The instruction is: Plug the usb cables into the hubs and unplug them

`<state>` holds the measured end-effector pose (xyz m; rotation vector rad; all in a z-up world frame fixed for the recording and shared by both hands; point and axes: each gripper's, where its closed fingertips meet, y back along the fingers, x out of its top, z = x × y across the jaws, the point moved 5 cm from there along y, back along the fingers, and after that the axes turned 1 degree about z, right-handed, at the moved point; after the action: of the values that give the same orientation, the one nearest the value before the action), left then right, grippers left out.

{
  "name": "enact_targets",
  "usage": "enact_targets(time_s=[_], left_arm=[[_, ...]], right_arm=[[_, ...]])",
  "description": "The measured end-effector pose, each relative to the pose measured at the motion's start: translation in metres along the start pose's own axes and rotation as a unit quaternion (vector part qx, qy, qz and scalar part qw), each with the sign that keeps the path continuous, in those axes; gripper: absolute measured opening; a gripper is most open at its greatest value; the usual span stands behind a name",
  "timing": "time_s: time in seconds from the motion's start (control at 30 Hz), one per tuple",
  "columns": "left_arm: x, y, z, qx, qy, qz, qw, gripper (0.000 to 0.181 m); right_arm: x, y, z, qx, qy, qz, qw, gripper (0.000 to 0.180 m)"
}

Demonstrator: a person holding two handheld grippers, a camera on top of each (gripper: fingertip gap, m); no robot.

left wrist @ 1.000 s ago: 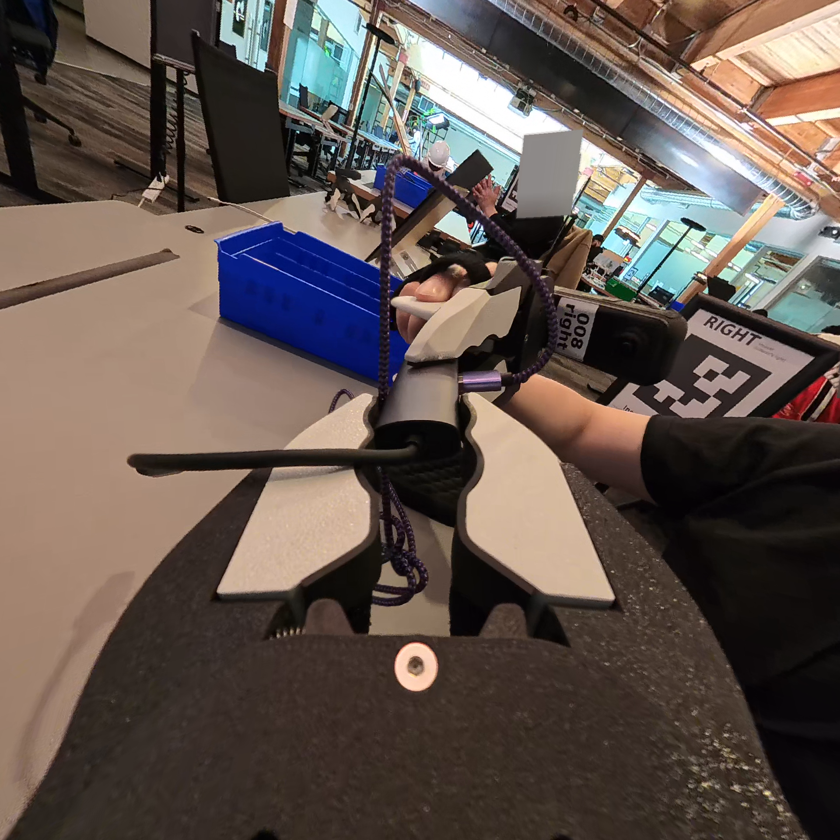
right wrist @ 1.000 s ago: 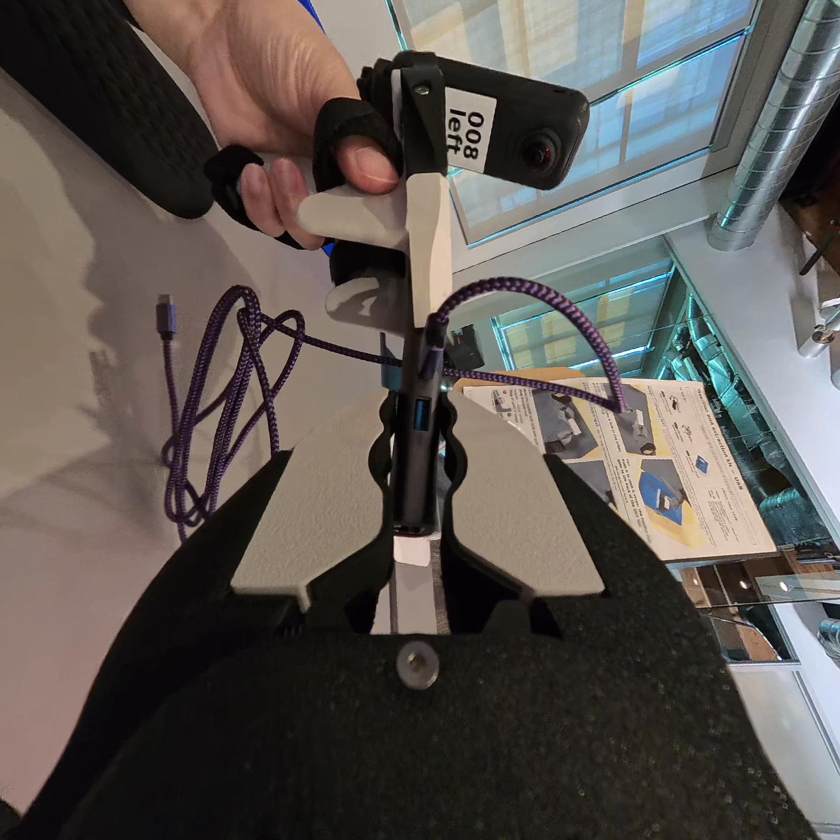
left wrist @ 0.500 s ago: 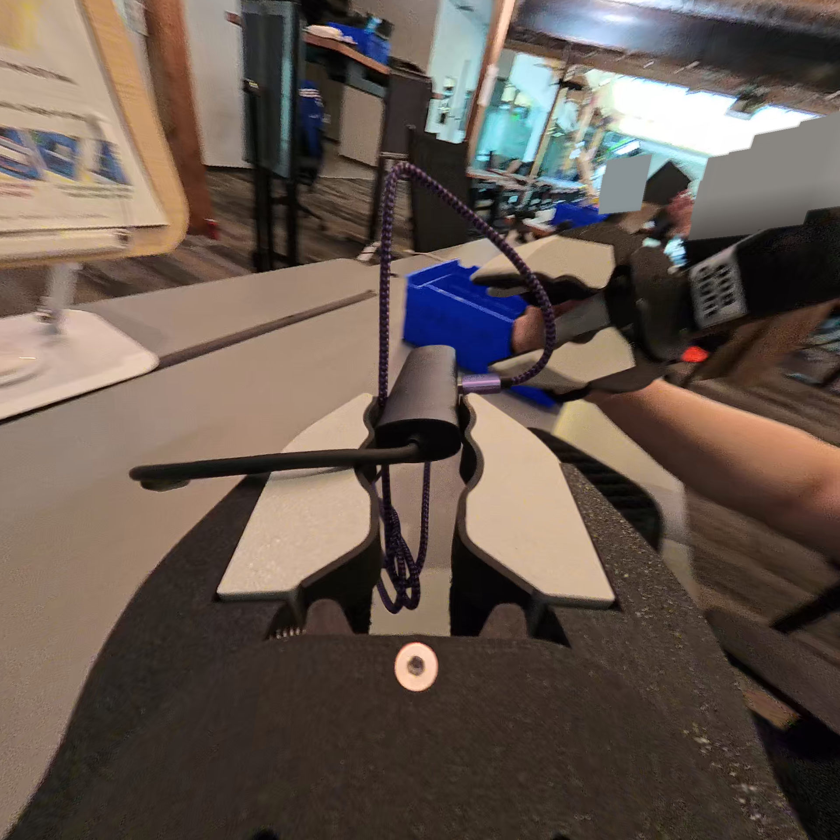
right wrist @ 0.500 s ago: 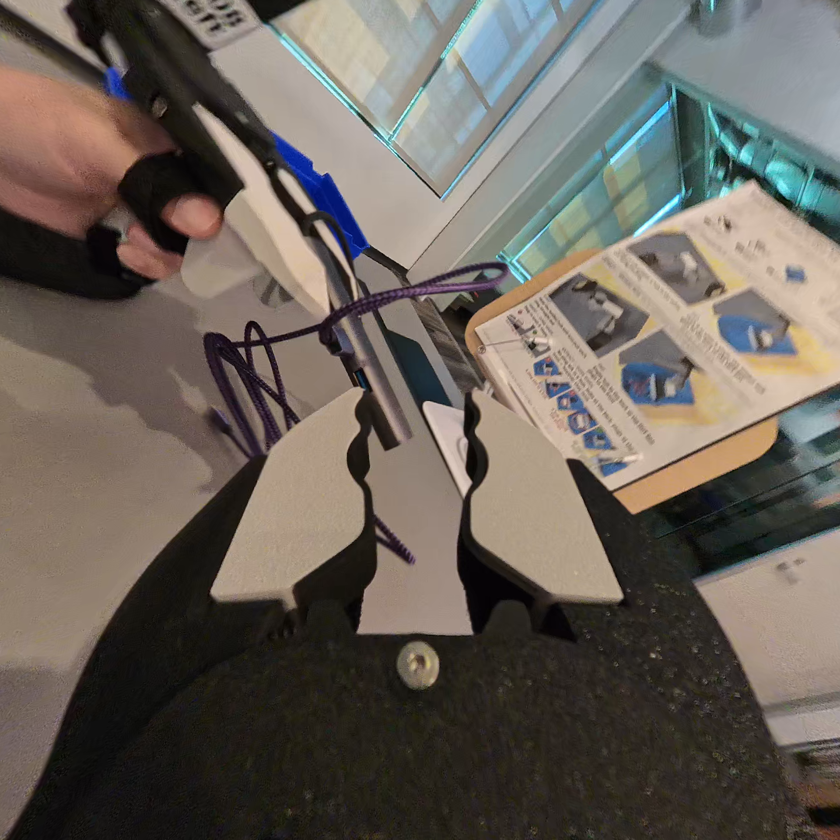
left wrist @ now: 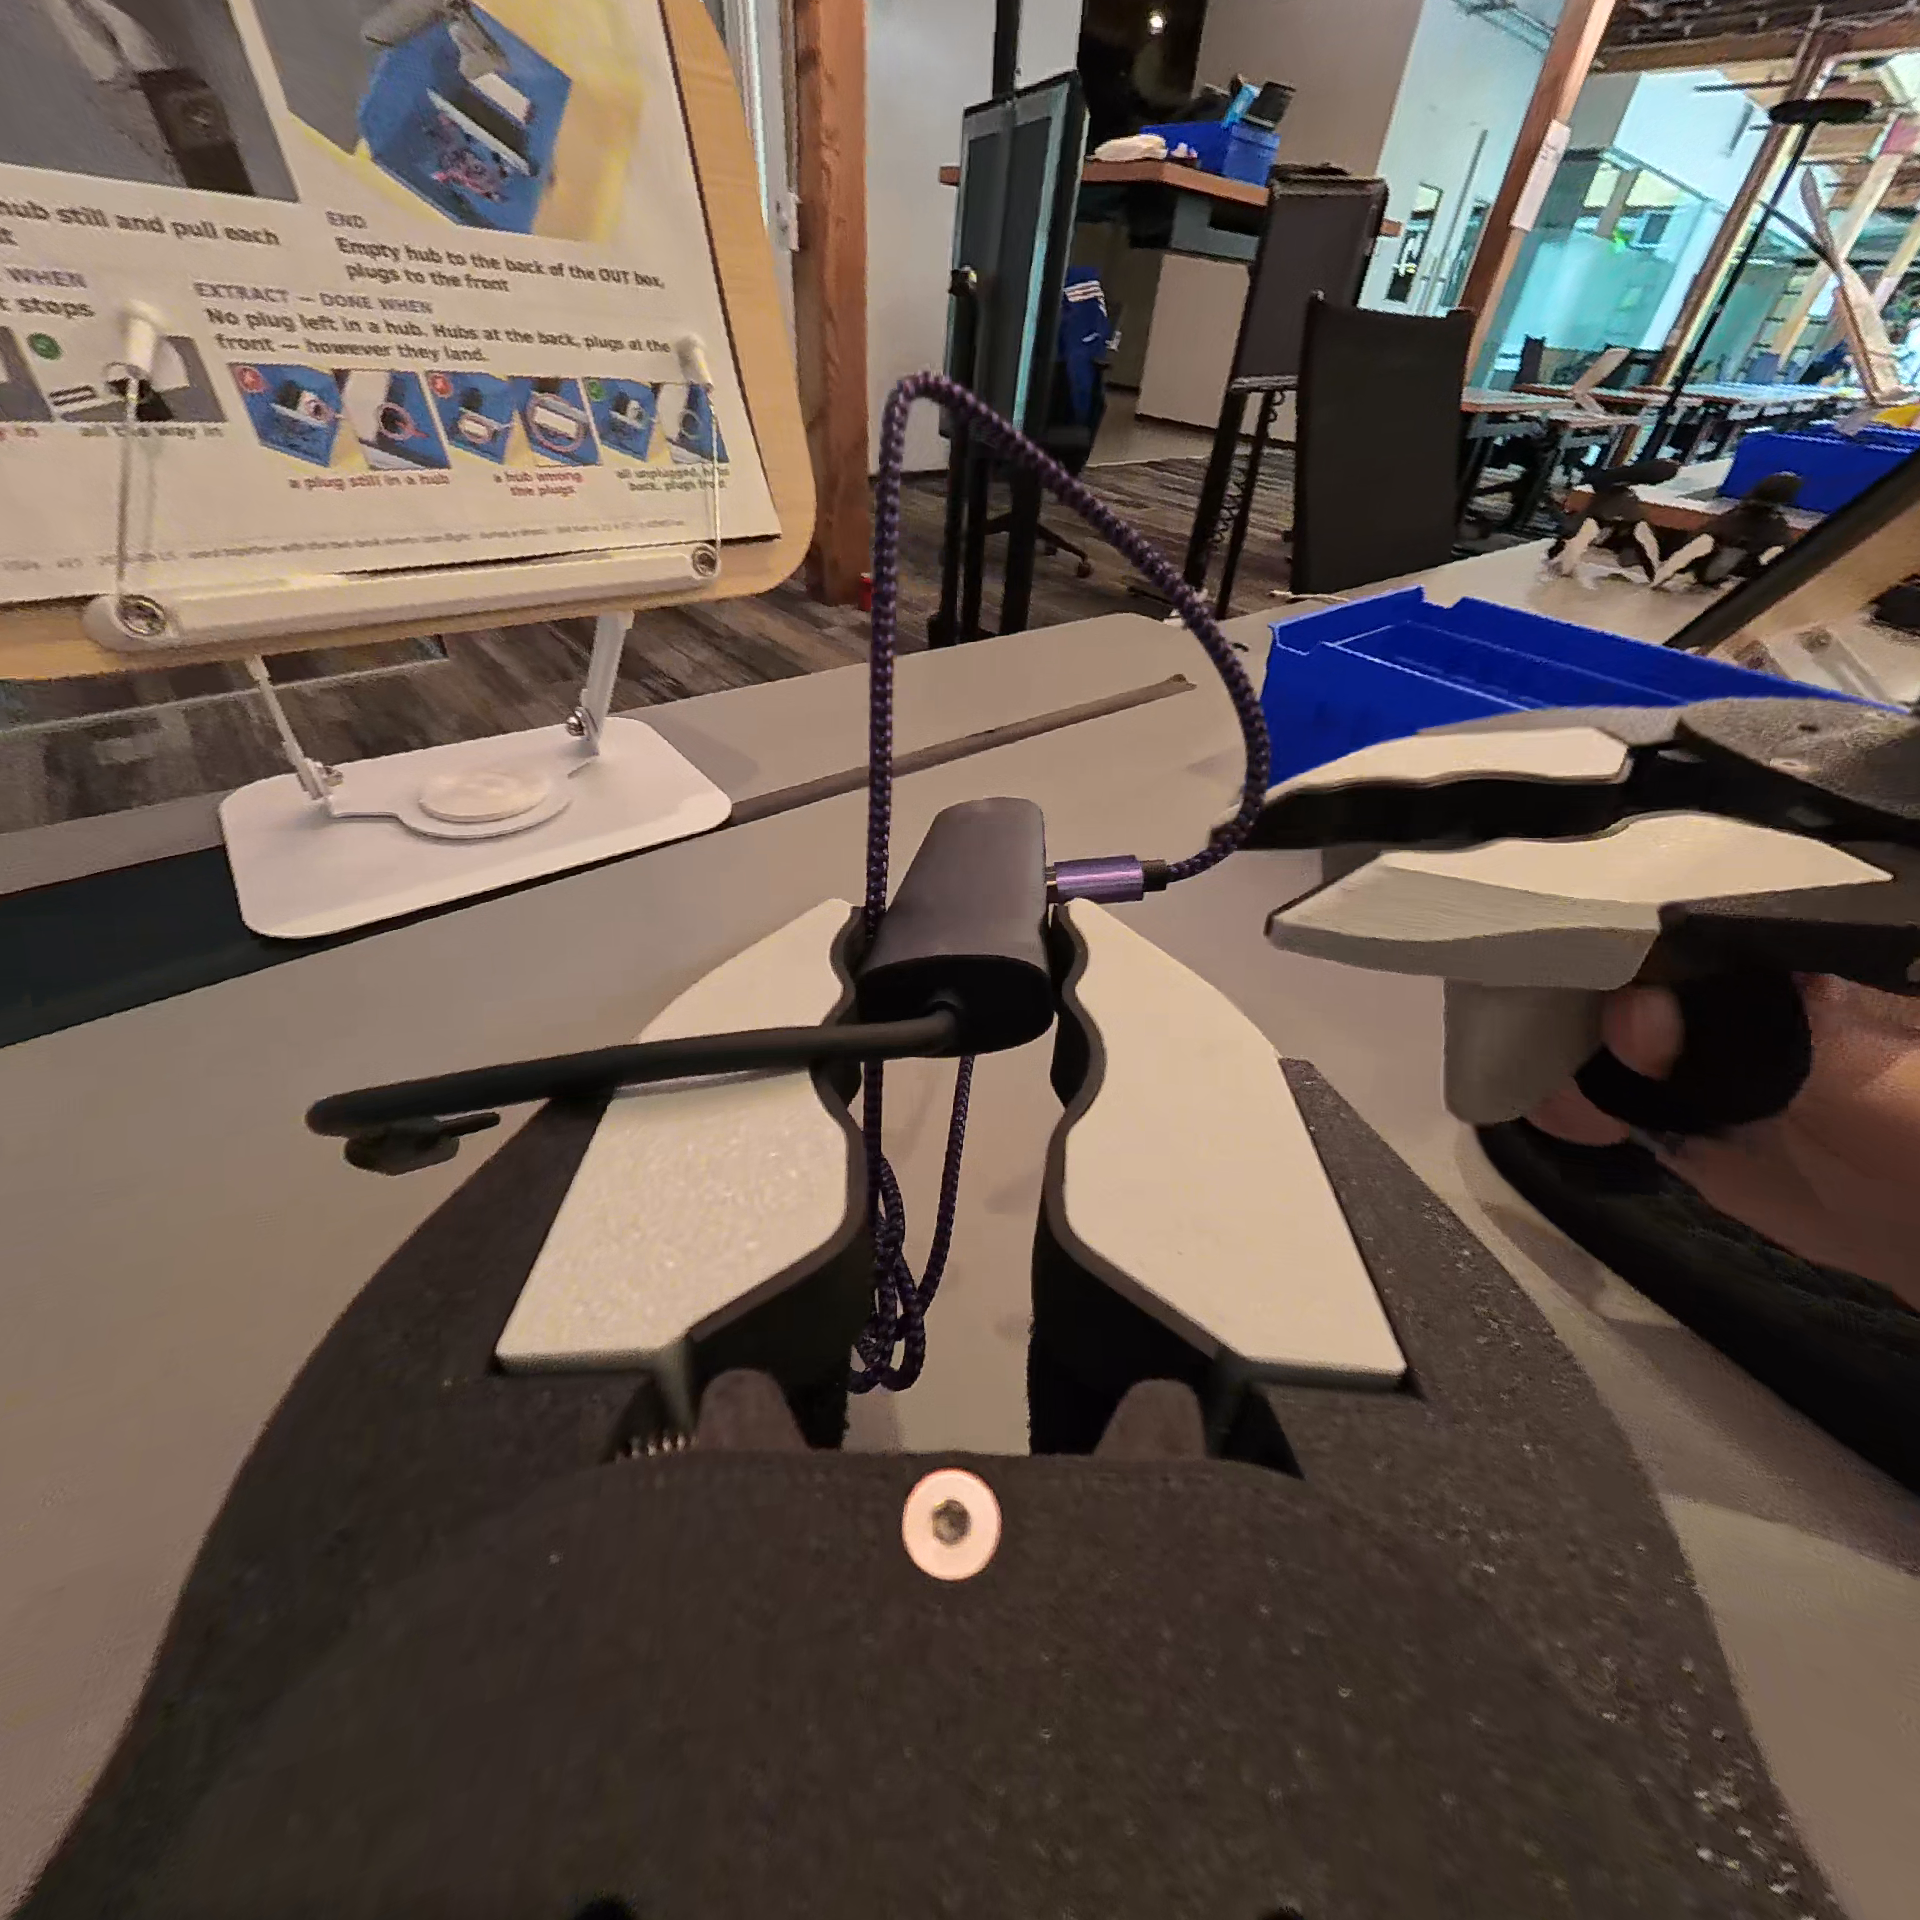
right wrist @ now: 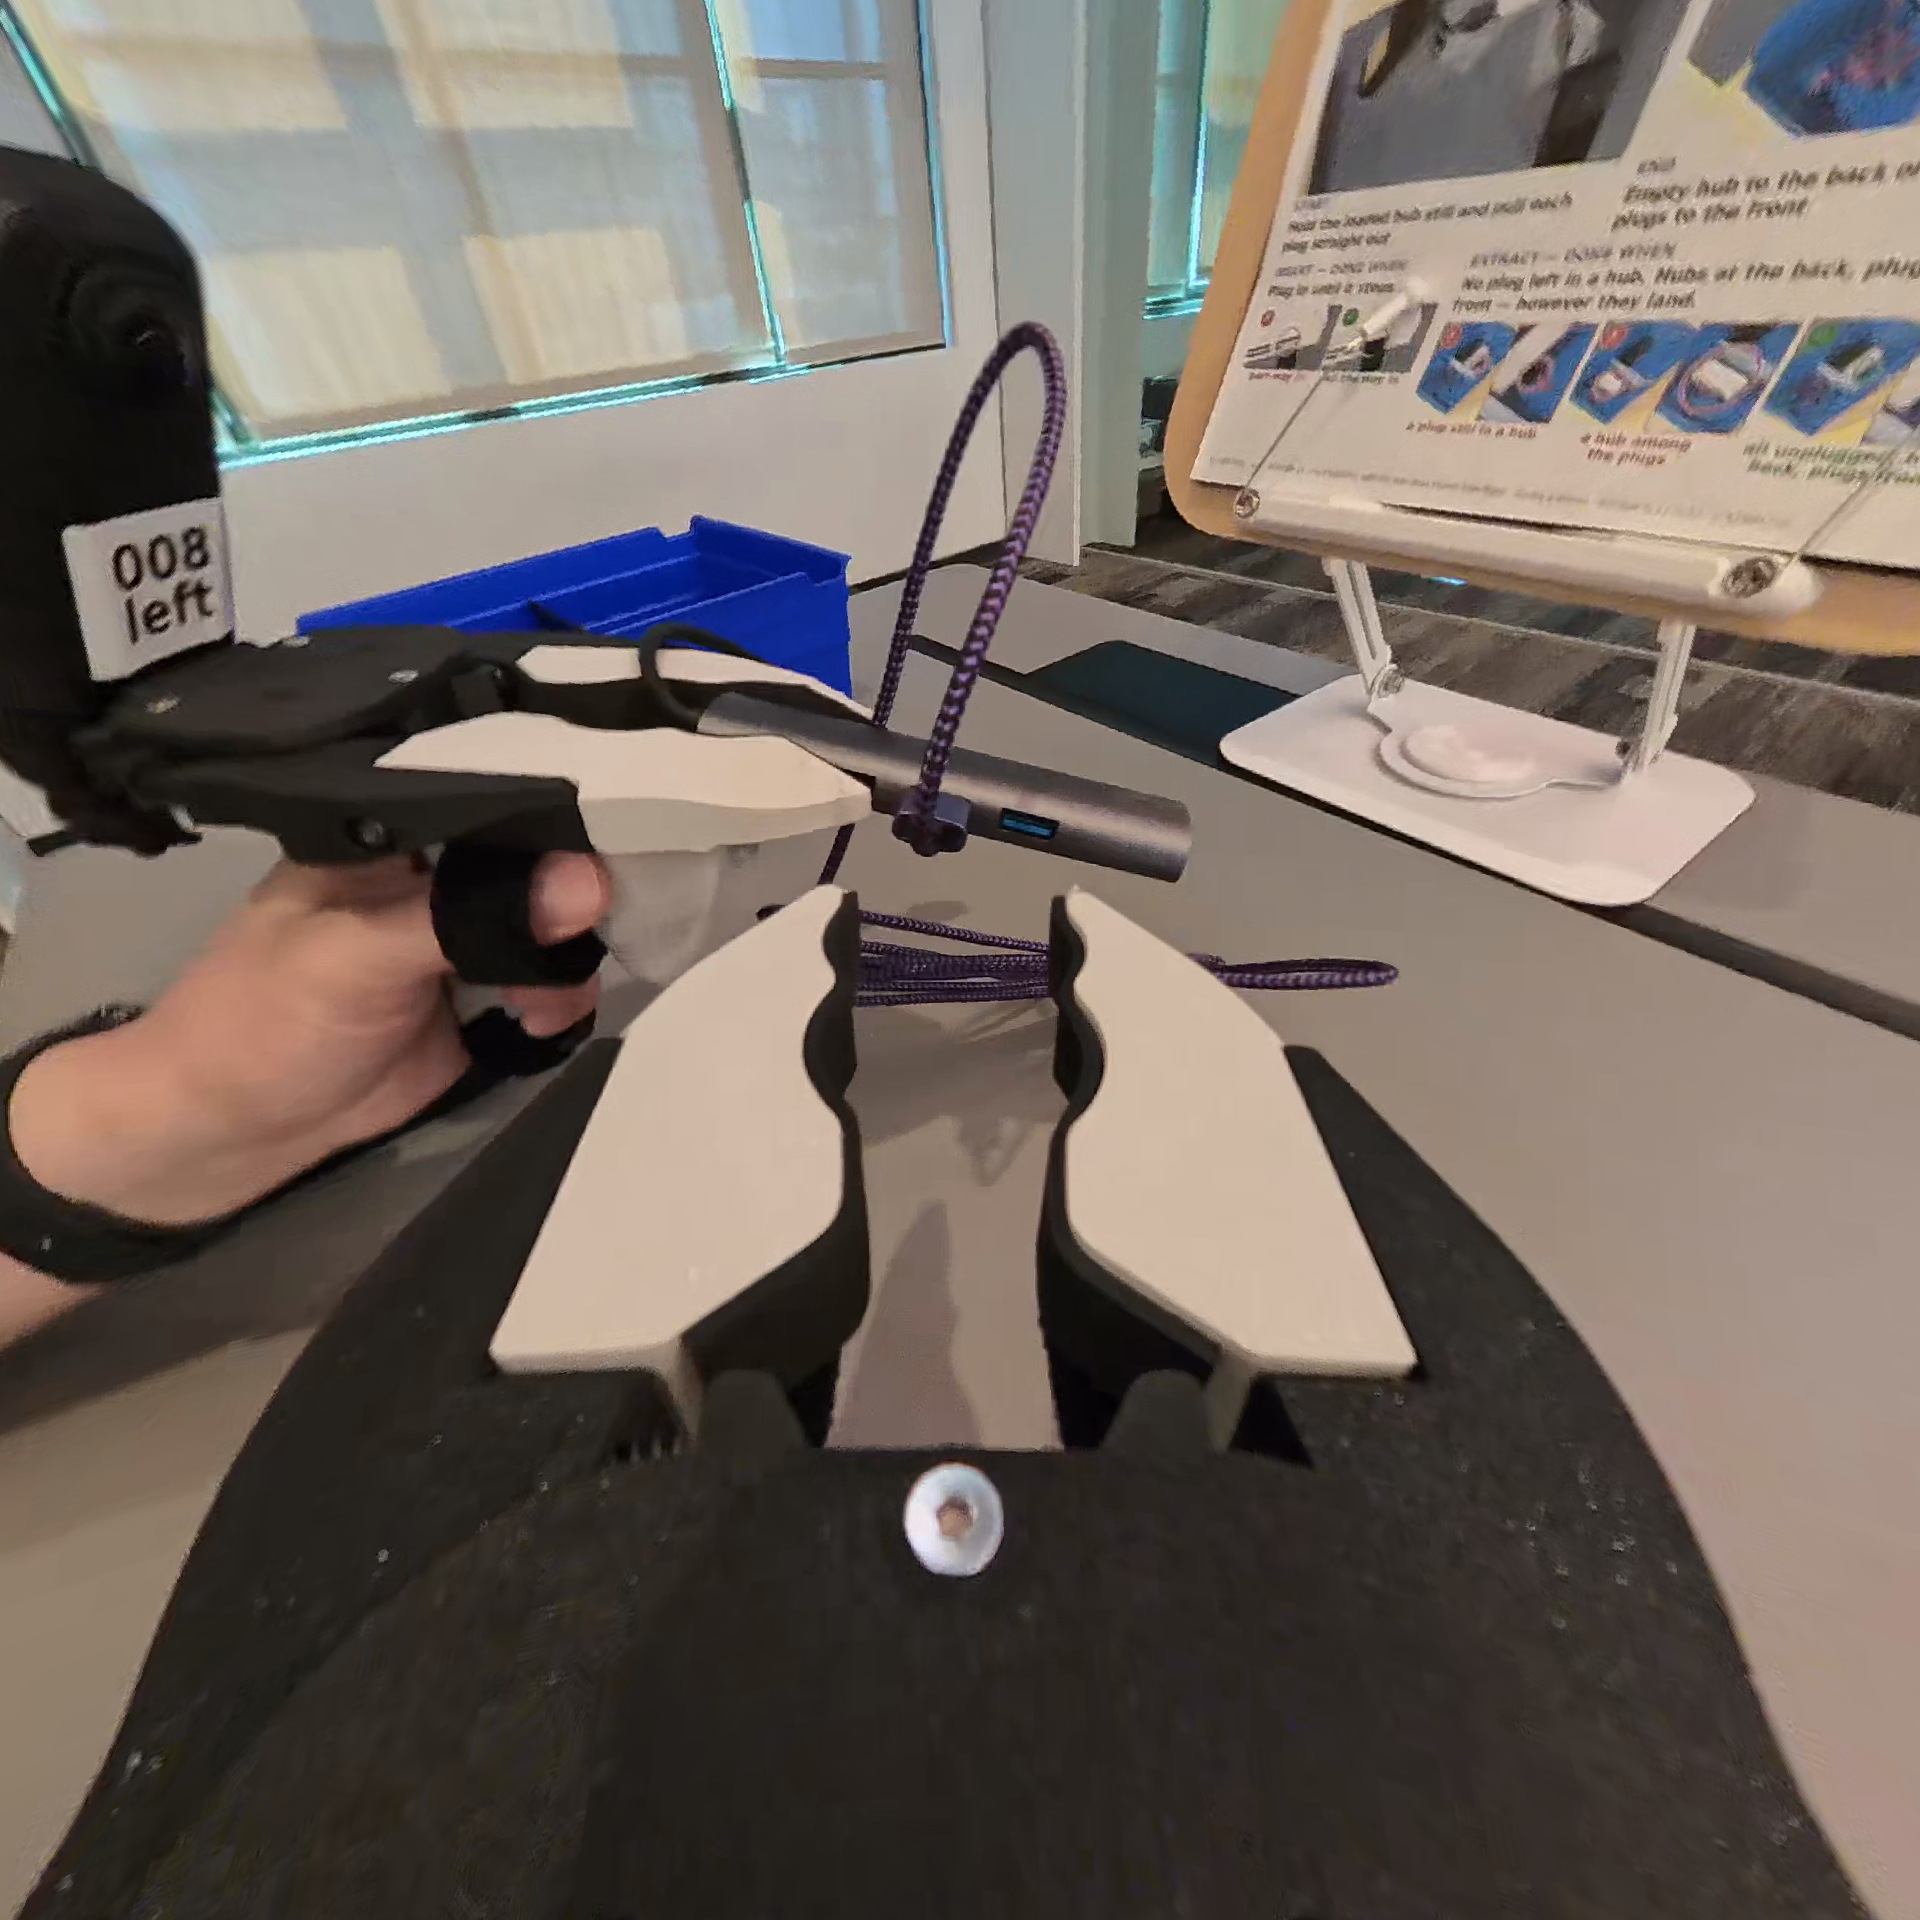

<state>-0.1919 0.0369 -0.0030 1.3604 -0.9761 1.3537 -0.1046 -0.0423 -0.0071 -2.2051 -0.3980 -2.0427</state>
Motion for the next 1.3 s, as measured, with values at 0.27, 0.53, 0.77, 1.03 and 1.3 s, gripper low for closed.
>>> enact_targets(time_s=[0.27, 0.53, 0.77, 1.03, 1.3], left_arm=[[-0.005, -0.003, 0.003, 0.036, -0.023, 0.018, 0.999, 0.032], [-0.011, -0.004, 0.004, 0.036, -0.026, 0.017, 0.999, 0.033], [-0.010, -0.003, 0.005, 0.035, -0.035, 0.023, 0.999, 0.033], [-0.010, -0.001, 0.005, 0.028, -0.031, 0.024, 0.999, 0.033], [-0.008, 0.000, 0.007, 0.001, 0.014, 0.021, 1.000, 0.034]], right_arm=[[-0.006, -0.020, -0.001, -0.038, -0.045, -0.010, 0.998, 0.033], [-0.006, -0.029, -0.003, -0.059, -0.040, -0.008, 0.997, 0.026], [-0.007, -0.032, -0.002, -0.060, -0.055, -0.011, 0.997, 0.024], [-0.007, -0.032, -0.006, -0.035, -0.040, -0.011, 0.999, 0.015], [-0.001, -0.027, -0.010, -0.063, 0.048, -0.010, 0.997, 0.015]])
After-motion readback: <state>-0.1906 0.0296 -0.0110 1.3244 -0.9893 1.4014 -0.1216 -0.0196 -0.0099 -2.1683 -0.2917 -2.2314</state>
